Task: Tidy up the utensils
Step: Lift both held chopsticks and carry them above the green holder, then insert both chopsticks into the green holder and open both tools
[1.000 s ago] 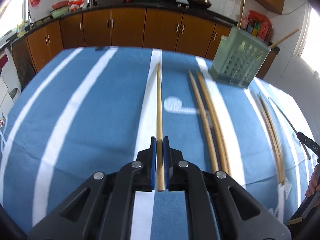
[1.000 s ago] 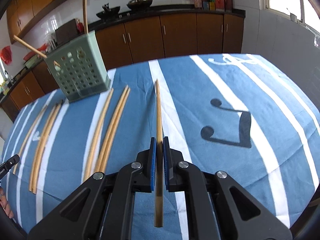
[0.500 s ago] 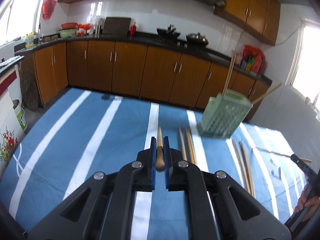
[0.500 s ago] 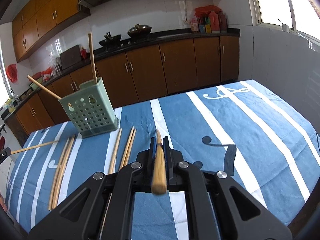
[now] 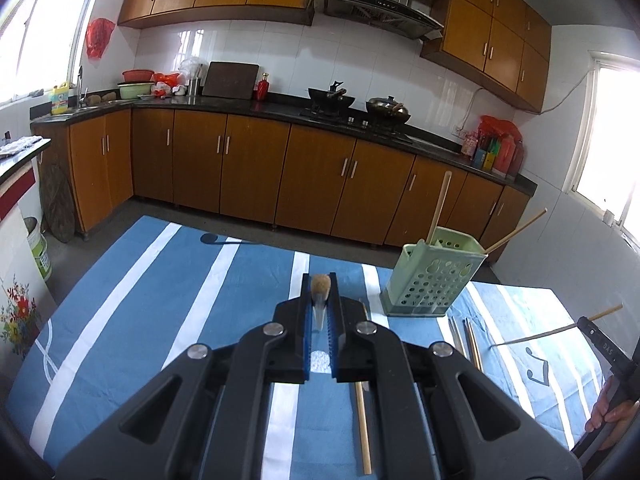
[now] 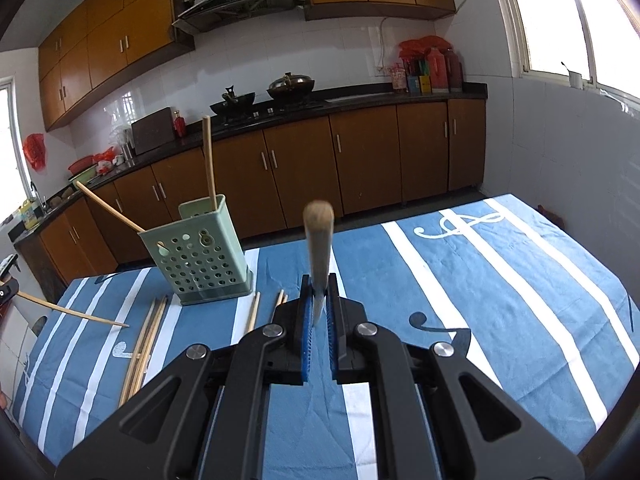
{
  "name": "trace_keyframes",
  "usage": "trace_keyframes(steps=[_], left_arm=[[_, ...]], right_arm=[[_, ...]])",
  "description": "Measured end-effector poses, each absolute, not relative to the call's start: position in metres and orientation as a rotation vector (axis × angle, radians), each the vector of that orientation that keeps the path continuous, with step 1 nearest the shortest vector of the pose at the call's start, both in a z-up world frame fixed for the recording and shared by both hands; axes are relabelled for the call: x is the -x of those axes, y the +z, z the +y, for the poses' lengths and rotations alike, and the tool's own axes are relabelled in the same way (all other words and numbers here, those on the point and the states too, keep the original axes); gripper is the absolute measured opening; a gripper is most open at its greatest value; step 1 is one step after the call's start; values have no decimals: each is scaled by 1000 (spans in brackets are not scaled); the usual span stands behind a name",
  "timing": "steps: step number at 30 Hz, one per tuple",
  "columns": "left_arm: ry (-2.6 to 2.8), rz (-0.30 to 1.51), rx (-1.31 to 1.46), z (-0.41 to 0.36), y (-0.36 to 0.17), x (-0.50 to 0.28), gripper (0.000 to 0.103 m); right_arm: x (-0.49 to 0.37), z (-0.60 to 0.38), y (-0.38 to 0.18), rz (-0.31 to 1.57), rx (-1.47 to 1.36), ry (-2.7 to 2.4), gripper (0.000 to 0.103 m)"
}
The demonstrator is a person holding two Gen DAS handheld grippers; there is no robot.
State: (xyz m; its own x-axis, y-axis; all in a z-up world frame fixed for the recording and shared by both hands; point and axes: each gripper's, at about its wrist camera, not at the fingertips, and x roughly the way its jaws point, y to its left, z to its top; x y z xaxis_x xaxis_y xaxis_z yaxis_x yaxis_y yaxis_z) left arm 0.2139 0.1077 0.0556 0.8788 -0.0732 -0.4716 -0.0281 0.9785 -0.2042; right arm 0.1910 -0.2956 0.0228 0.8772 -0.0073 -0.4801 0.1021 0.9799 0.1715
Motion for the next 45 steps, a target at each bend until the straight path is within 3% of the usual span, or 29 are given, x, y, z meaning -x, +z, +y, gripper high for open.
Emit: trace_keyframes(steps=[13,25,30,45], left_arm=[[-140,318,160,63,146,-223,8],[-140,141,208,4,211,-276,8],[-99,106,199,-15,210,-313,8],[-97,250,206,-14,145,-359,8]], right_arm=[[-193,-269,116,325,-218,119,7],[-242,-241,158,238,-195,168,7],[-275,-234,148,272,-180,168,7],[-312,-230,108,392,-200,176,7]])
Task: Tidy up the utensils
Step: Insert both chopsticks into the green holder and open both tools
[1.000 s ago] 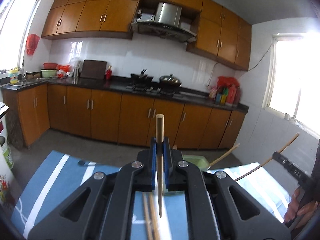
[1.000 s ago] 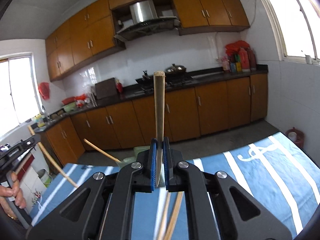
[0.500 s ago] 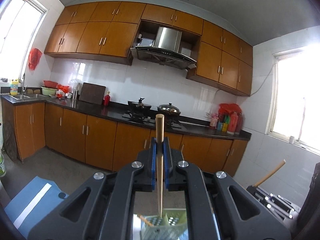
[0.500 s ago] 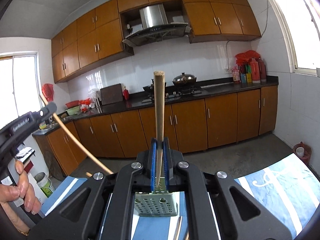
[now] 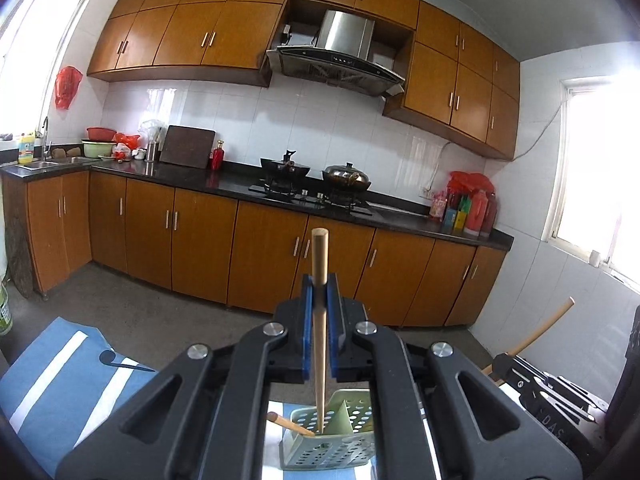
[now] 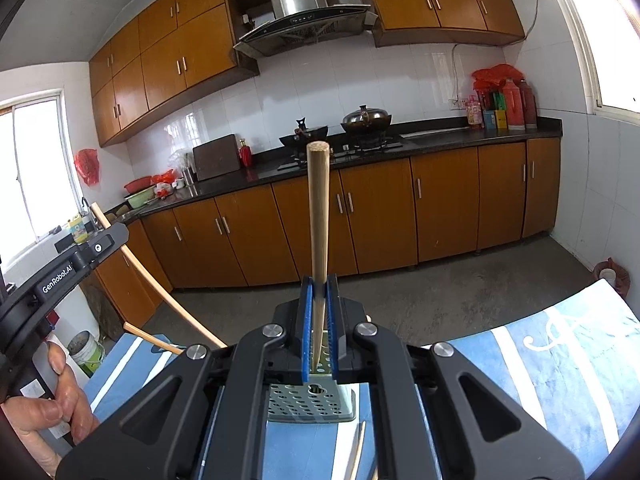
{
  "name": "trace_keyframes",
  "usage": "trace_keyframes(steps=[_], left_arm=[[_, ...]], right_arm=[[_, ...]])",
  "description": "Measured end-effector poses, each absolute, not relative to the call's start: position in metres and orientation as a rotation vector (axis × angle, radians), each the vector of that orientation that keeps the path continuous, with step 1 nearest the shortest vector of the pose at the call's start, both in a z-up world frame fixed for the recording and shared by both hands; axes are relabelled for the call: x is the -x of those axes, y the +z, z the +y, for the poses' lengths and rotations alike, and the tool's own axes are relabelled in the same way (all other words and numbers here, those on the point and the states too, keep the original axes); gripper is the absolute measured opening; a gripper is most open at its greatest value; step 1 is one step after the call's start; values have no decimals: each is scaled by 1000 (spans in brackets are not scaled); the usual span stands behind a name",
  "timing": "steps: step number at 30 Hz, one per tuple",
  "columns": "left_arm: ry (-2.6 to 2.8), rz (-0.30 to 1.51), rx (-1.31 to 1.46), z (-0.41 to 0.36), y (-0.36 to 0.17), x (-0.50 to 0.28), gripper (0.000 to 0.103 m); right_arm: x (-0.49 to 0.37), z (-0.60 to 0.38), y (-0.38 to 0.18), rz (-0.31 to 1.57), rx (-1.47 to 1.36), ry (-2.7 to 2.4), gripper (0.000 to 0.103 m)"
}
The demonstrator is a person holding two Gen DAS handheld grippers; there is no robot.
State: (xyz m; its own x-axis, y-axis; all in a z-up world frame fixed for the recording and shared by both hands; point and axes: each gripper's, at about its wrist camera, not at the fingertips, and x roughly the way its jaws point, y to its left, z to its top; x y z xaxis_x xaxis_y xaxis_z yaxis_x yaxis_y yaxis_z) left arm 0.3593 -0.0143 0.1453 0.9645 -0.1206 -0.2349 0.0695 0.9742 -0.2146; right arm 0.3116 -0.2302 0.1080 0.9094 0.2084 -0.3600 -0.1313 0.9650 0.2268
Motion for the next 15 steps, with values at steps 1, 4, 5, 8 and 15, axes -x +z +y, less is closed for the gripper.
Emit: trace_keyframes(steps=[1,4,5,8,15], left_arm=[[-101,253,206,-14,144,-360,8],[-111,262,202,-14,141,-360,8],[-117,267,201,-14,140,-361,8],[-113,265,201,-13,140,-360,8],[-102,255,226,-4,145,-351,14]], right_arm=[[-312,-229,107,396,-200,178,7],[-316,-227,105,408,-204,180,8],[-317,-226,105,414,-205,182,8],[-319,-224,104,424,-211,178,8],[-313,-223,110,412,-201,162,9]])
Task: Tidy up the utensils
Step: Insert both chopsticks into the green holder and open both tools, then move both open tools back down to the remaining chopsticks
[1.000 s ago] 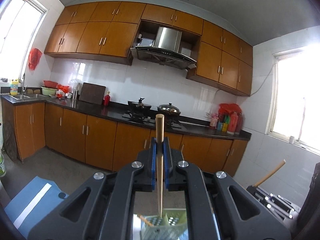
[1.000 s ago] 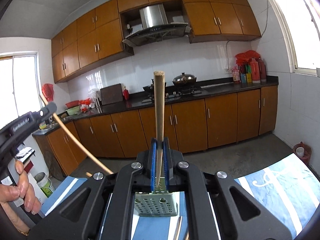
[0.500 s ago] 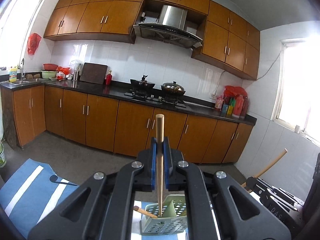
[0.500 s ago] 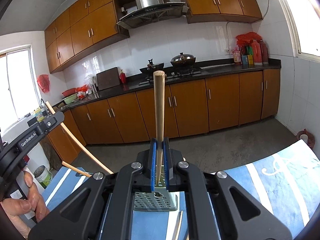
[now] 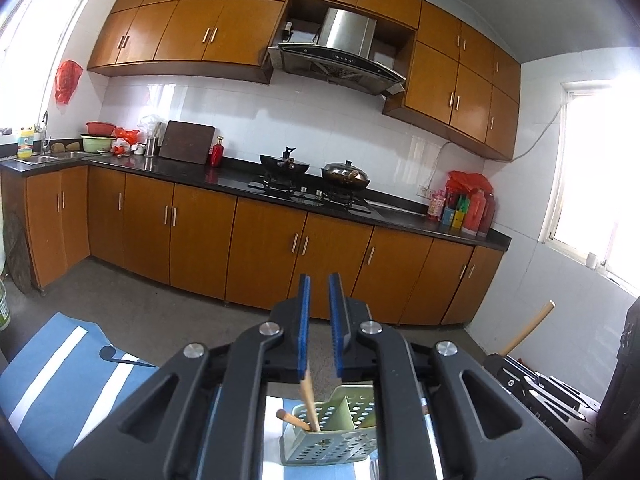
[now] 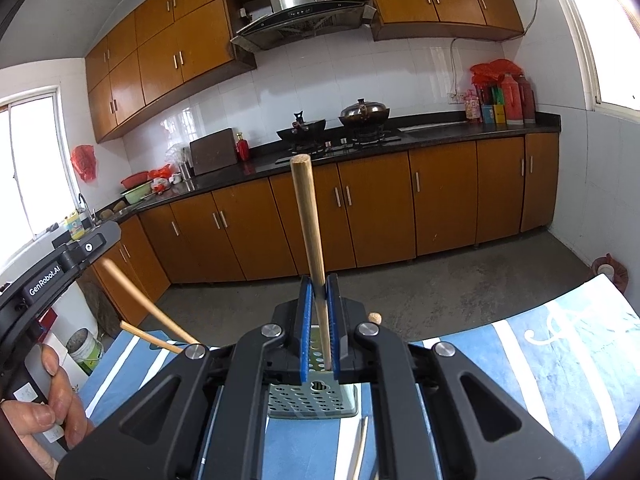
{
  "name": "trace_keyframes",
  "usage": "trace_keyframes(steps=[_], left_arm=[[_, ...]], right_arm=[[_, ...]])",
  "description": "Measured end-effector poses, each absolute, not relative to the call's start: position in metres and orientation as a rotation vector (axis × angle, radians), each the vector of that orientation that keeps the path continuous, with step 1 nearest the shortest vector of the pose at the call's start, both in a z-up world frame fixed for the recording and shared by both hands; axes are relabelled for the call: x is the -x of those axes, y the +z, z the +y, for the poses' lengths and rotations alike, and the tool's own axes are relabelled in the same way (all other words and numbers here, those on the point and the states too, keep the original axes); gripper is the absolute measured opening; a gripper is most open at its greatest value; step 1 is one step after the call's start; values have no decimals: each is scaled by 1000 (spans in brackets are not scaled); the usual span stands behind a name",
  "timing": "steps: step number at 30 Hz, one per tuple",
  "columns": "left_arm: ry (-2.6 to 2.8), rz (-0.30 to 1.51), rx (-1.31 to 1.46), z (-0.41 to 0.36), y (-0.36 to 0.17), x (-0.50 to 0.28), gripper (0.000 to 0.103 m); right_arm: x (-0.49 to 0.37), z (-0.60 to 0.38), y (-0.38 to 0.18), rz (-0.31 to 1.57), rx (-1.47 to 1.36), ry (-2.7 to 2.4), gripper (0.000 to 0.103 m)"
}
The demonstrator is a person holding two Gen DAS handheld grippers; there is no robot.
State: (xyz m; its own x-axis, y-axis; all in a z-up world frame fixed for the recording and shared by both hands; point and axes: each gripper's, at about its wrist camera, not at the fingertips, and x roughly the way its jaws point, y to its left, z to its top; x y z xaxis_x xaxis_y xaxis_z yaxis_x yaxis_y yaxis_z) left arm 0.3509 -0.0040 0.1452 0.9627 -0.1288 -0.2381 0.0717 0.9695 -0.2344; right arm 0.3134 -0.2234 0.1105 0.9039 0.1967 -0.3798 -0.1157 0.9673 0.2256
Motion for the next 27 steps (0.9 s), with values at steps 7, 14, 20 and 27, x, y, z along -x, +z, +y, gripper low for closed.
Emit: trace_keyframes(steps=[7,14,20,27], left_arm=[[-97,244,240,1,153,-336,17],[-83,244,220,19,157,-306,20],[-59,335,199,47,117,-268,25],[-12,543,167,75,26,-240,25]], right_arm=[[-305,-221,118,386,-176,142,31],[-275,-241,119,366,-202,117,31],[-246,-264,79,452,-216,63,31],[-234,-269,-24,721,-235,38,23]])
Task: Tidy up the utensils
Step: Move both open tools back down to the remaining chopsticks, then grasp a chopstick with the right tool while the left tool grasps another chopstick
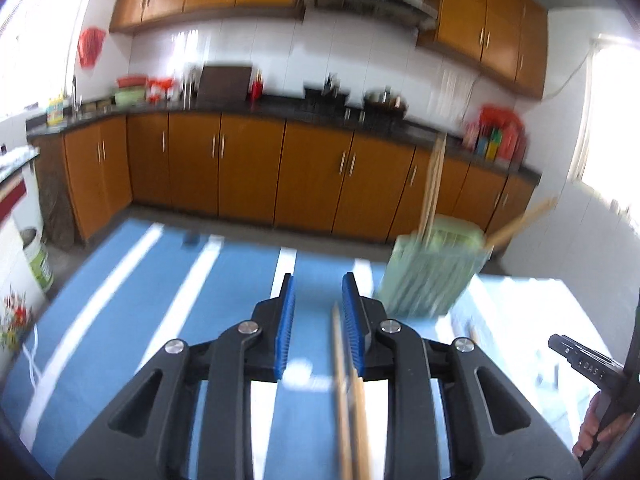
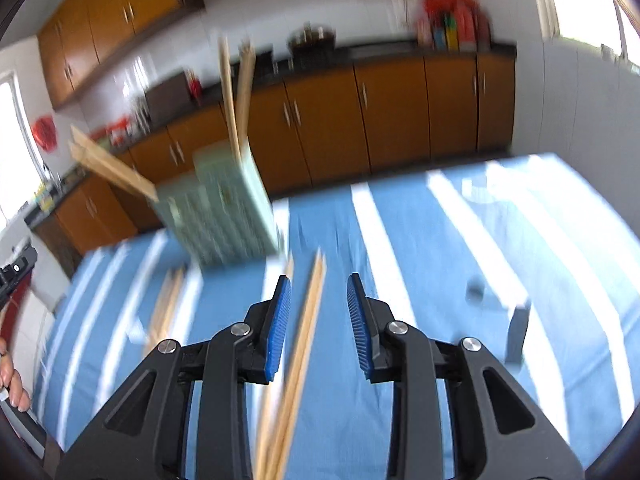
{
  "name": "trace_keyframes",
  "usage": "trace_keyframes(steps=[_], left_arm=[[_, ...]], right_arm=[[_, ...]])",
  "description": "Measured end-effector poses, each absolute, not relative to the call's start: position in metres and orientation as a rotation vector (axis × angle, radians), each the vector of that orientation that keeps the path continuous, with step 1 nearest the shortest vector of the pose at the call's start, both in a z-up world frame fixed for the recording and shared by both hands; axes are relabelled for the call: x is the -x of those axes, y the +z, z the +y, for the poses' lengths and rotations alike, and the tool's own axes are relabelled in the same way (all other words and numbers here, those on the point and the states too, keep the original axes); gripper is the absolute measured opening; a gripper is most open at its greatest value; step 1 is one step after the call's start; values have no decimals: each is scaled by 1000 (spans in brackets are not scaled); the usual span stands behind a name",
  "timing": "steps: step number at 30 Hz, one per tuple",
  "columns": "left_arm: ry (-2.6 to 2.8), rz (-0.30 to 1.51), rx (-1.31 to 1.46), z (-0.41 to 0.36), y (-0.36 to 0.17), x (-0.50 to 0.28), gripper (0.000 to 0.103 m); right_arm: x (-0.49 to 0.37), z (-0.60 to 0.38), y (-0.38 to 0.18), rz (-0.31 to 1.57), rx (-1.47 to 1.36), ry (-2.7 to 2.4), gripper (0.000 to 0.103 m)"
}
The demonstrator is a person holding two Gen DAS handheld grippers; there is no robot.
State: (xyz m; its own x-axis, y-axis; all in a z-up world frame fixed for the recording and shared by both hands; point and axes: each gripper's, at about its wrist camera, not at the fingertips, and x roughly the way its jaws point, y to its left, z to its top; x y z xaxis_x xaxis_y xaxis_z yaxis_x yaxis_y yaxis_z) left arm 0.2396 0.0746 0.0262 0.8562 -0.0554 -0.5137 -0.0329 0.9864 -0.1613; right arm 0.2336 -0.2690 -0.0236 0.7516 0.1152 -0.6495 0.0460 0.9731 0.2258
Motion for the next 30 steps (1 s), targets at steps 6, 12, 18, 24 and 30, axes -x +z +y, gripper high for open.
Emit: trace_keyframes(steps=[6,12,18,24,30], left_arm=[[-19,692,171,82,-33,-230,25],[-38,746,164,78,-53,-227,25],[-54,776,162,69,-60,-229,25],[-83,801,158,61,-66,-230,25],[-136,834,150,52,-73,-233,25]], right_arm=[[-227,-246,-86,878,-241,77,16],[-227,-228,-101,908,-214,87,16],[-226,-225,-100,905,-187,86,16],[-233,-238,-102,910,-135,-28,7],[-238,-273,-102,908,-211,-98,7]])
